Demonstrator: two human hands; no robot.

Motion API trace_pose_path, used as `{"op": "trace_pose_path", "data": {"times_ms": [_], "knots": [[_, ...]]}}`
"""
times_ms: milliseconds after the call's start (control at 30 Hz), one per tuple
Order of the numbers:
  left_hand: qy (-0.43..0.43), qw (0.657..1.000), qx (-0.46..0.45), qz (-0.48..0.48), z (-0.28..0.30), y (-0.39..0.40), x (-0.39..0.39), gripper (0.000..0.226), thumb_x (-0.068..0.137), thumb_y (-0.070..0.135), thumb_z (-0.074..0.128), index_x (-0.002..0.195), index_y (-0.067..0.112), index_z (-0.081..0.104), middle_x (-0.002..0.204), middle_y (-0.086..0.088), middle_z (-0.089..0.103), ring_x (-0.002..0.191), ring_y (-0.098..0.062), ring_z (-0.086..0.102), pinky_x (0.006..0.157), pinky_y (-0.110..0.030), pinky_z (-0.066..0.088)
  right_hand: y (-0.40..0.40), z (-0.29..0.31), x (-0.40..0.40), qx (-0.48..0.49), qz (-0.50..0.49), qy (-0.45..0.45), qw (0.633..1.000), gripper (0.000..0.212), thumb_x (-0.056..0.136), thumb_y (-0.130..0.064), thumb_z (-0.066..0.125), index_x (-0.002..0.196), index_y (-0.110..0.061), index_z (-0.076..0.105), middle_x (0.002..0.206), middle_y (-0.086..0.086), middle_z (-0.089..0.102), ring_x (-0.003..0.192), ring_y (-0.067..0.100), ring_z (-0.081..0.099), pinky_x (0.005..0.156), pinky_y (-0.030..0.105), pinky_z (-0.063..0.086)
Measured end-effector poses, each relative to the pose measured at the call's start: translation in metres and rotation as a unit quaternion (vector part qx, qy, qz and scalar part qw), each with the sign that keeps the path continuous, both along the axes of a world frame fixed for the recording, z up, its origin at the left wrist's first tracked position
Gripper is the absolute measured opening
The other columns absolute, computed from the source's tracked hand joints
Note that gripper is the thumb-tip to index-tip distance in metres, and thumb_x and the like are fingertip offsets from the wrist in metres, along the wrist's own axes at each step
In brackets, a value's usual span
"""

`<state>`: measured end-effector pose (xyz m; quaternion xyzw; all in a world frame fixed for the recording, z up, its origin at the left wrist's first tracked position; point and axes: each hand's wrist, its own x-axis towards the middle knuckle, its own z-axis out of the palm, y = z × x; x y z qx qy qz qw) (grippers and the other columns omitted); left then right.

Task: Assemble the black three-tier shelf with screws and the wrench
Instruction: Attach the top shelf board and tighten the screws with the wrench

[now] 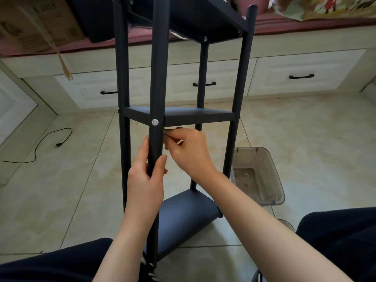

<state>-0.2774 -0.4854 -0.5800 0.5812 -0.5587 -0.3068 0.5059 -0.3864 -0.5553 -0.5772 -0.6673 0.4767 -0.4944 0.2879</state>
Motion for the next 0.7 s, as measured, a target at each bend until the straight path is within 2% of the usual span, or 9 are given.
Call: {"op": "trace_pose_path", "data": {"times_ms": [67, 200, 267, 367, 467, 567, 600, 700], "knots": [[0.002, 1.000, 0.000, 0.000, 0.000, 0.000, -0.001, 0.050, 0.102, 0.017, 0.054, 0.149, 0.030, 0.045, 0.092, 0.029, 0.063, 0.073, -0.006, 0.062, 0.074, -0.018, 0.053, -0.001, -0.006, 0.004, -0.013, -0.016, -0.018, 1.000, 0.016, 0.093, -0.014, 0.065, 0.089, -0.008, 0.079, 0.071, 0.003, 0.072, 0.066, 0.015, 0.064, 0.067, 0.024, 0.049], [0.009, 1.000, 0.003, -0.006, 0.001, 0.001, -0.001, 0.051, 0.102, 0.018, 0.055, 0.150, 0.030, 0.044, 0.087, 0.026, 0.063, 0.075, -0.007, 0.063, 0.077, -0.019, 0.054, -0.003, -0.015, 0.012, -0.054, -0.068, -0.040, 0.995, 0.013, 0.091, -0.014, 0.068, 0.091, -0.006, 0.078, 0.074, 0.004, 0.073, 0.065, 0.011, 0.062, 0.063, 0.009, 0.043], [0.016, 1.000, 0.001, -0.014, 0.001, 0.003, -0.002, 0.050, 0.102, 0.018, 0.055, 0.149, 0.031, 0.045, 0.085, 0.024, 0.063, 0.075, -0.007, 0.062, 0.077, -0.019, 0.054, -0.005, -0.020, 0.014, -0.072, -0.091, -0.050, 0.992, 0.012, 0.090, -0.013, 0.069, 0.089, -0.005, 0.078, 0.075, 0.005, 0.074, 0.065, 0.012, 0.063, 0.065, 0.012, 0.045], [0.023, 0.999, 0.004, -0.024, 0.002, 0.003, -0.002, 0.050, 0.101, 0.018, 0.056, 0.148, 0.033, 0.046, 0.080, 0.020, 0.062, 0.074, -0.009, 0.061, 0.077, -0.023, 0.055, -0.008, -0.025, 0.018, -0.090, -0.116, -0.068, 0.987, 0.014, 0.089, -0.014, 0.069, 0.086, -0.003, 0.078, 0.076, 0.006, 0.074, 0.068, 0.019, 0.066, 0.066, 0.024, 0.051], [0.031, 0.999, 0.004, -0.025, 0.002, 0.003, -0.001, 0.049, 0.101, 0.017, 0.056, 0.147, 0.032, 0.047, 0.079, 0.018, 0.062, 0.073, -0.008, 0.060, 0.073, -0.020, 0.053, -0.009, -0.027, 0.024, -0.088, -0.126, -0.098, 0.983, 0.013, 0.087, -0.013, 0.069, 0.085, -0.002, 0.077, 0.078, 0.007, 0.075, 0.070, 0.017, 0.067, 0.067, 0.022, 0.052], [0.035, 0.999, 0.000, -0.031, 0.003, 0.002, -0.002, 0.048, 0.101, 0.015, 0.056, 0.147, 0.029, 0.049, 0.082, 0.016, 0.064, 0.072, -0.008, 0.060, 0.073, -0.016, 0.052, -0.011, -0.030, 0.028, -0.042, -0.102, -0.150, 0.983, 0.012, 0.087, -0.010, 0.069, 0.085, -0.002, 0.077, 0.079, 0.007, 0.075, 0.074, 0.014, 0.068, 0.071, 0.026, 0.055], [0.036, 0.999, 0.000, -0.032, 0.003, 0.002, -0.003, 0.048, 0.101, 0.015, 0.056, 0.146, 0.029, 0.049, 0.082, 0.014, 0.064, 0.072, -0.009, 0.060, 0.073, -0.017, 0.052, -0.012, -0.030, 0.029, -0.032, -0.098, -0.159, 0.982, 0.010, 0.087, -0.008, 0.069, 0.085, -0.002, 0.077, 0.079, 0.007, 0.075, 0.075, 0.013, 0.068, 0.071, 0.024, 0.055], [0.043, 0.999, 0.001, -0.031, 0.002, 0.001, -0.004, 0.048, 0.101, 0.016, 0.056, 0.146, 0.029, 0.049, 0.088, 0.016, 0.066, 0.074, -0.009, 0.061, 0.074, -0.016, 0.052, -0.013, -0.030, 0.027, -0.030, -0.102, -0.172, 0.979, 0.009, 0.087, -0.006, 0.070, 0.085, 0.000, 0.077, 0.079, 0.008, 0.075, 0.076, 0.011, 0.066, 0.064, 0.007, 0.047]]}}
